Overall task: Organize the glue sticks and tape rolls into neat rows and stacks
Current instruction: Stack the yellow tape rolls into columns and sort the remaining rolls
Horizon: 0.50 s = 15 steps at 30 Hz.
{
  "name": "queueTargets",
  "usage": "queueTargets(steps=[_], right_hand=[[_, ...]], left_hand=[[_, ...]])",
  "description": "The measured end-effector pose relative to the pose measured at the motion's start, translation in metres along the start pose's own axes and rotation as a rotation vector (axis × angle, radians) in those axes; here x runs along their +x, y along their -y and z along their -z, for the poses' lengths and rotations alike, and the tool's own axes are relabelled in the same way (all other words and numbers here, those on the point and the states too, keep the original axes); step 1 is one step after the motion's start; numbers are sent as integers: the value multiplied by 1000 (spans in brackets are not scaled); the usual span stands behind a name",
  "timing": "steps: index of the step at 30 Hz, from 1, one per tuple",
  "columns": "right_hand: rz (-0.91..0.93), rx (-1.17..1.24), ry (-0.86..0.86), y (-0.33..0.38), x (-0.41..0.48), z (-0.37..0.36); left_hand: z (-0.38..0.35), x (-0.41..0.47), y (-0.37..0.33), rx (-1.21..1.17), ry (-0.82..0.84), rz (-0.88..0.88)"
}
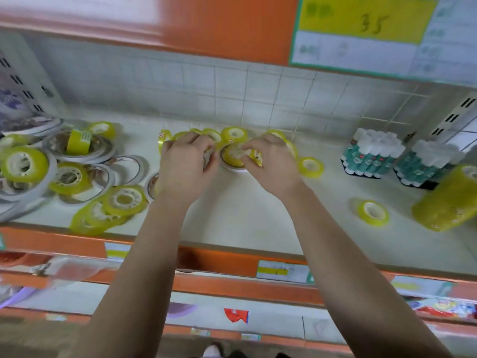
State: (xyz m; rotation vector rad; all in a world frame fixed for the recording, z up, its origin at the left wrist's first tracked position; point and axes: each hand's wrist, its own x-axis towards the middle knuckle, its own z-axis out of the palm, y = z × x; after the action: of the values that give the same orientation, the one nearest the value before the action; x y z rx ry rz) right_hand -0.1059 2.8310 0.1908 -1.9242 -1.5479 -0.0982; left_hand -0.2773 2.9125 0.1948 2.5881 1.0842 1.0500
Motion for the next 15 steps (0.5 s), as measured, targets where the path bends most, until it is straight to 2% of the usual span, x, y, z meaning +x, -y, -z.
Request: queueTargets(steps=[3,15], right_hand=[[-28,-69,74,1,3,-9],[-71,-63,65,-8,-4,-7]], left_hand=[[-6,-2,5,-26,7,3],[-12,-2,2,-93,4,-46]])
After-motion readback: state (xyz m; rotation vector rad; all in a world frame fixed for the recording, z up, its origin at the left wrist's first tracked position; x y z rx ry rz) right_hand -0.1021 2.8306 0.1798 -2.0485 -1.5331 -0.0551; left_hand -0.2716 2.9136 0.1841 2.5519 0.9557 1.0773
